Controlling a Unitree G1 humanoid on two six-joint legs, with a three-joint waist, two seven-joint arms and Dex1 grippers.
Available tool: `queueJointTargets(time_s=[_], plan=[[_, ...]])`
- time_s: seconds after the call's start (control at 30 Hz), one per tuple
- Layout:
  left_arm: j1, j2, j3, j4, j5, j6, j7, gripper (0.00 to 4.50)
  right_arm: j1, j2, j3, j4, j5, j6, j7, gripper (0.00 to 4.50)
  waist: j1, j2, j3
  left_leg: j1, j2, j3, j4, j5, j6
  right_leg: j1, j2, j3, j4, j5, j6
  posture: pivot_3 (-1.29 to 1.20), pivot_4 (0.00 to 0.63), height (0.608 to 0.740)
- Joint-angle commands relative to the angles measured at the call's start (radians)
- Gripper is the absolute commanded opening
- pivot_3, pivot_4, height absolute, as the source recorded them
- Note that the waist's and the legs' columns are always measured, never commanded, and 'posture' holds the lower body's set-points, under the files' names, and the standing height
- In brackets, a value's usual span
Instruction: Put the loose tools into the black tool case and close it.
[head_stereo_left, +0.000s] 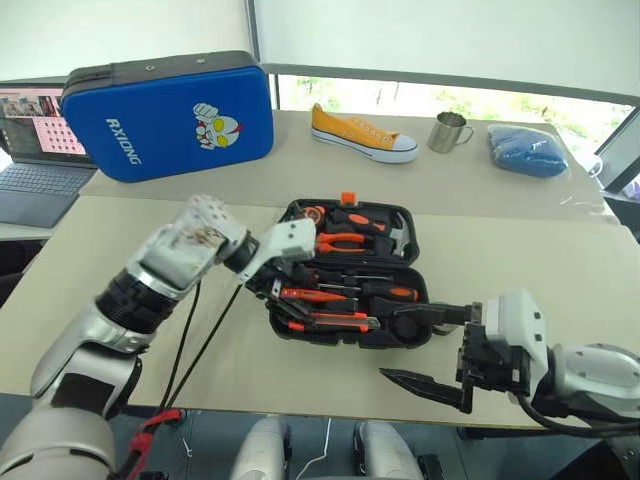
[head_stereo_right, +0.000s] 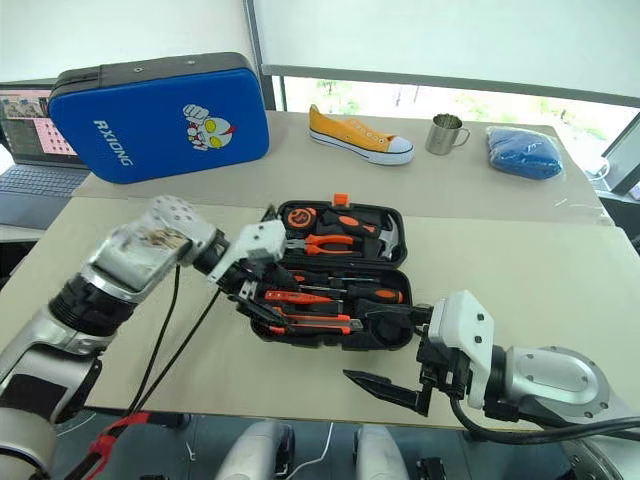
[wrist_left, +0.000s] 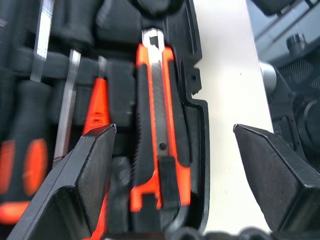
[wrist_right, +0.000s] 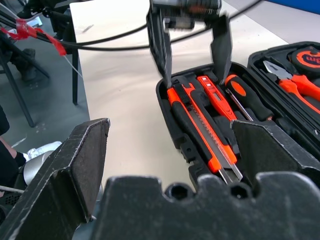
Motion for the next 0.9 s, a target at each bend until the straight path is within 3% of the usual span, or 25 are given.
queueJointTargets(time_s=[0.03, 0.17, 0.33, 0.9], plan=[[0.033, -0.001, 0.027, 0.000, 0.017, -0.122, 0.015, 3.41, -0.021, -0.004, 0.003, -0.002, 0.014, 0.004, -0.009, 4.50, 0.002, 0.000, 0.000, 0.000, 0.000, 0.000, 0.000, 0.000, 0.000, 0.000, 0.000, 0.000, 0.000, 0.000, 0.000, 0.00, 0.150, 0.739], [0.076, -0.005, 0.018, 0.018, 0.059, -0.256, 0.027, 2.00, -0.033, -0.008, 0.005, 0.002, 0.016, 0.007, -0.010, 4.50, 0.002, 0.000, 0.000, 0.000, 0.000, 0.000, 0.000, 0.000, 0.000, 0.000, 0.000, 0.000, 0.000, 0.000, 0.000, 0.00, 0.150, 0.739], [0.103, 0.001, 0.013, 0.003, 0.066, -0.283, 0.010, 0.06, -0.033, -0.013, -0.002, 0.000, 0.020, 0.012, -0.013, 4.50, 0.002, 0.000, 0.000, 0.000, 0.000, 0.000, 0.000, 0.000, 0.000, 0.000, 0.000, 0.000, 0.000, 0.000, 0.000, 0.00, 0.150, 0.739], [0.170, 0.051, -0.069, -0.002, 0.249, -0.427, 0.013, 0.06, -0.028, -0.007, 0.000, 0.001, 0.015, 0.011, -0.019, 4.50, 0.001, 0.000, 0.000, 0.000, 0.000, 0.000, 0.000, 0.000, 0.000, 0.000, 0.000, 0.000, 0.000, 0.000, 0.000, 0.00, 0.150, 0.739]])
